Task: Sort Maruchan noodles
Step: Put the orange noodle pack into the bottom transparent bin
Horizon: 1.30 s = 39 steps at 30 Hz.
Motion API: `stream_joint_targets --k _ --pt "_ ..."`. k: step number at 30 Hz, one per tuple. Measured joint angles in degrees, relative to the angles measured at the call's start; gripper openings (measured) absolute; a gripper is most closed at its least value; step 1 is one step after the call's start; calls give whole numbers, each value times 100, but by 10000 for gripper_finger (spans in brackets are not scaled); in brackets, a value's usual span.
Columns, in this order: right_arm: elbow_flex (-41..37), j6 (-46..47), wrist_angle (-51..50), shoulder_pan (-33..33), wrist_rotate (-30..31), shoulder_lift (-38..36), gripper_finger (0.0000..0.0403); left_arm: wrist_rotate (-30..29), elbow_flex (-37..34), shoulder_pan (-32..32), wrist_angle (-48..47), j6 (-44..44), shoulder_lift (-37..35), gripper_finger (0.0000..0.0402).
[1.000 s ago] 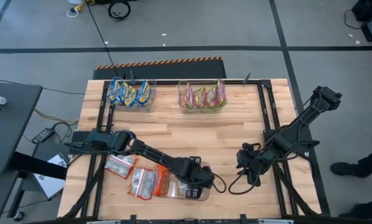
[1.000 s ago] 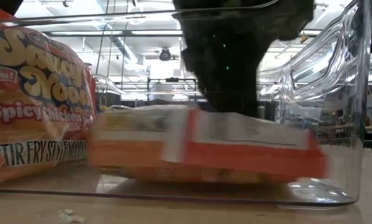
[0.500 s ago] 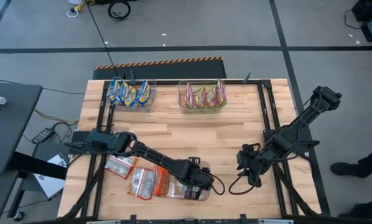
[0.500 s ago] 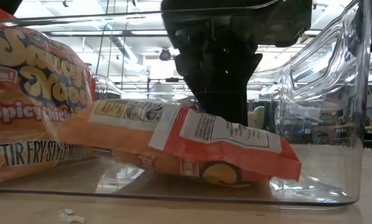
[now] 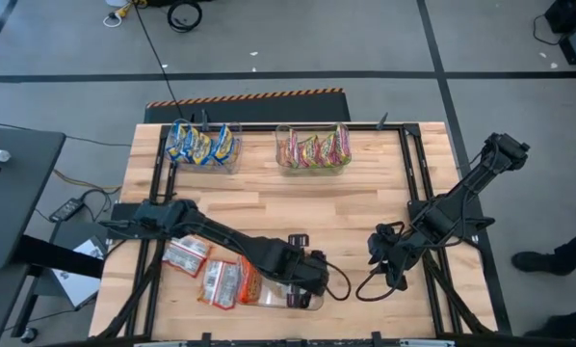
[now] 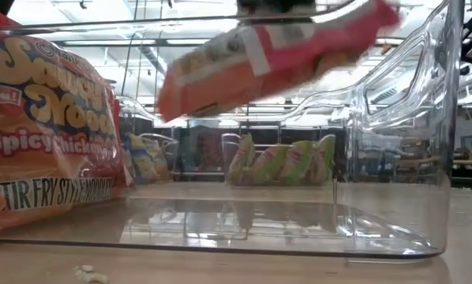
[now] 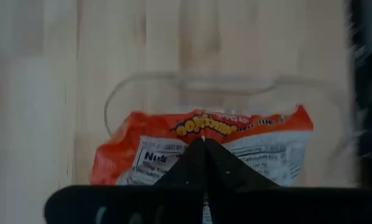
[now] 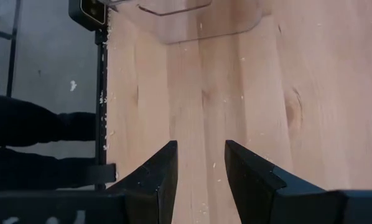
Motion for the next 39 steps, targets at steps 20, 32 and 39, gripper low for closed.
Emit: stream_joint_targets --k 20,32,39 --pt "0 803 32 164 -188 -2 138 -989 -1173 -214 3056 699 -86 1" --pt "0 1281 43 166 -393 -2 138 -1391 -1491 -216 2811 890 -379 1" --pt "0 1680 64 177 -391 -2 138 -1282 -2744 -212 4616 767 -655 1"
